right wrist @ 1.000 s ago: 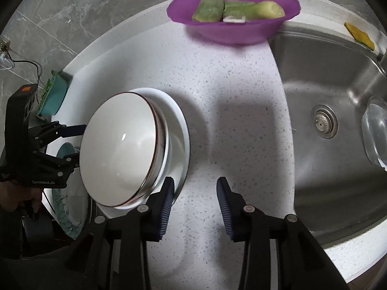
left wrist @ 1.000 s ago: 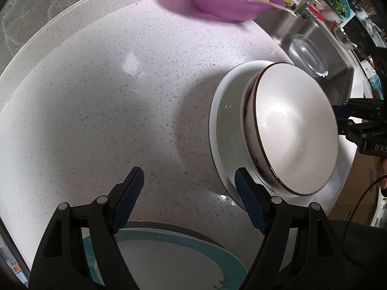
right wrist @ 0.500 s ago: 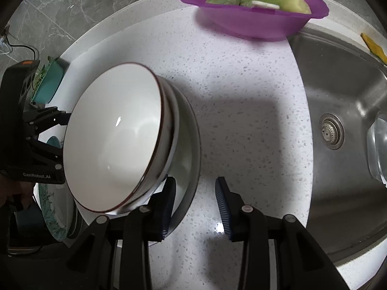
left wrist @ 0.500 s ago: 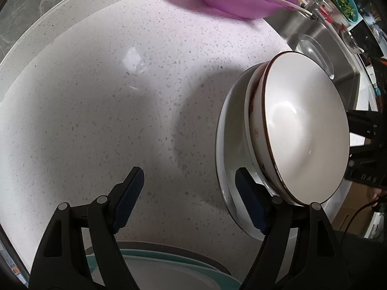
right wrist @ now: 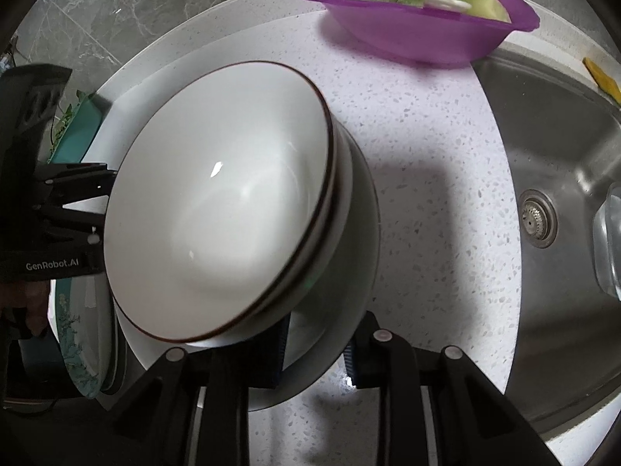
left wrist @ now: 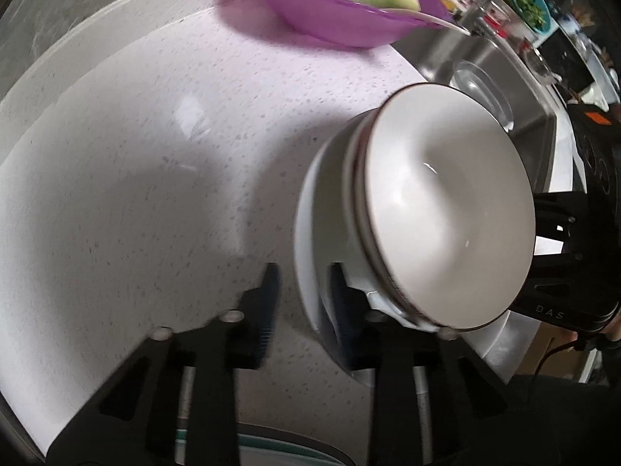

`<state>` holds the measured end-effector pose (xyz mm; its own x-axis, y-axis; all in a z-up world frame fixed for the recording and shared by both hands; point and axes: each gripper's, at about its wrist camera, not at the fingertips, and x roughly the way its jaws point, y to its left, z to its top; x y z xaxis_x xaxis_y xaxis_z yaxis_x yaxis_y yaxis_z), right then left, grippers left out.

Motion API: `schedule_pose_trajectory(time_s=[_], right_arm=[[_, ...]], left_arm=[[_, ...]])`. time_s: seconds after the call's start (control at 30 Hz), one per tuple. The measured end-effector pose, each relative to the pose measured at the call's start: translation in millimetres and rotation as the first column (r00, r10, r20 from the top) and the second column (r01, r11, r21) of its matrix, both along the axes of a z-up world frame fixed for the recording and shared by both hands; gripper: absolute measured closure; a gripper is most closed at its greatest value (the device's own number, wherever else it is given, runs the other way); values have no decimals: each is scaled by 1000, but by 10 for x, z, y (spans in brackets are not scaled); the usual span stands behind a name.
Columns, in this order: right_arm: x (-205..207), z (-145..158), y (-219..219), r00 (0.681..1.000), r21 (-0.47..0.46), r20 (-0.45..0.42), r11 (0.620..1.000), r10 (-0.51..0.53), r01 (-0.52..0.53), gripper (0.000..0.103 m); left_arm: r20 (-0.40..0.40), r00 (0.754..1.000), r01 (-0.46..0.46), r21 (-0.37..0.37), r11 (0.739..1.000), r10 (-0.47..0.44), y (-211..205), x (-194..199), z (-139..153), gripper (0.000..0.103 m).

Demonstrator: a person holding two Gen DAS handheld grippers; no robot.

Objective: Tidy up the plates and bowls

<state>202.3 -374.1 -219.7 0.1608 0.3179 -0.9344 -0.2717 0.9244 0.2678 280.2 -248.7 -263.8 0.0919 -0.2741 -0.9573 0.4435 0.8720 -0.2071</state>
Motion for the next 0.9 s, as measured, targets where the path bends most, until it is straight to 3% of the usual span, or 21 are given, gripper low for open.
schedule_pose_trajectory(time_s=[0.07, 0.9], right_arm=[[17, 4, 0, 1000, -13, 4, 1000, -12, 12, 79], [-17, 57, -121, 994, 47, -44, 993, -104, 106, 85]], left_arm=[[-2, 1000, 21, 7, 1000, -21, -71, 1, 13, 92], [27, 1000, -3, 3, 1000, 3, -88, -153, 213, 92]])
